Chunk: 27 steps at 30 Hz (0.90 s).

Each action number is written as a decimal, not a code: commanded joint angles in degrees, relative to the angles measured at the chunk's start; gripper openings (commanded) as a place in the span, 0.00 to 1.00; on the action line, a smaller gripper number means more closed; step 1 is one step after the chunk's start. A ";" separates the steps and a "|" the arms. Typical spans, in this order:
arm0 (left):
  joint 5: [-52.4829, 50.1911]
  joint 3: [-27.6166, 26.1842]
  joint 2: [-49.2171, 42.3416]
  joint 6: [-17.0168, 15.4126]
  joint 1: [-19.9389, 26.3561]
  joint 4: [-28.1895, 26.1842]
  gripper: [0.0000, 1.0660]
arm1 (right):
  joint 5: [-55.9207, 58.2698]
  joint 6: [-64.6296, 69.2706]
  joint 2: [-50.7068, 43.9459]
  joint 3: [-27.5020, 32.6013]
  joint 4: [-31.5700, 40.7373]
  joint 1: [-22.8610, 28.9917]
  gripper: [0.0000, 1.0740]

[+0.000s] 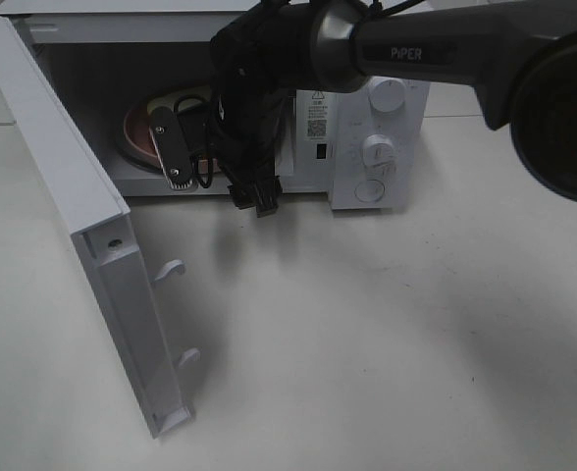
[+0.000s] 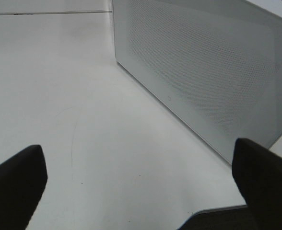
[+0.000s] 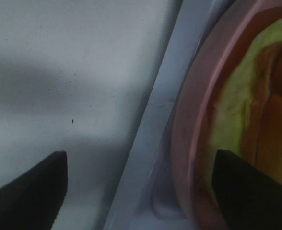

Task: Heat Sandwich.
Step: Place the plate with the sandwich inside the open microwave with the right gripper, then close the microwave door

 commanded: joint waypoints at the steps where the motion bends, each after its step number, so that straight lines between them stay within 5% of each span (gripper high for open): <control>1: -0.46 0.06 -0.86 0.00 0.29 -0.52 0.92 | -2.23 1.09 -3.04 3.32 1.20 0.06 0.73; 27: -0.46 0.06 -0.86 0.00 0.29 -0.52 0.92 | -7.22 16.04 -24.98 31.46 2.92 0.17 0.71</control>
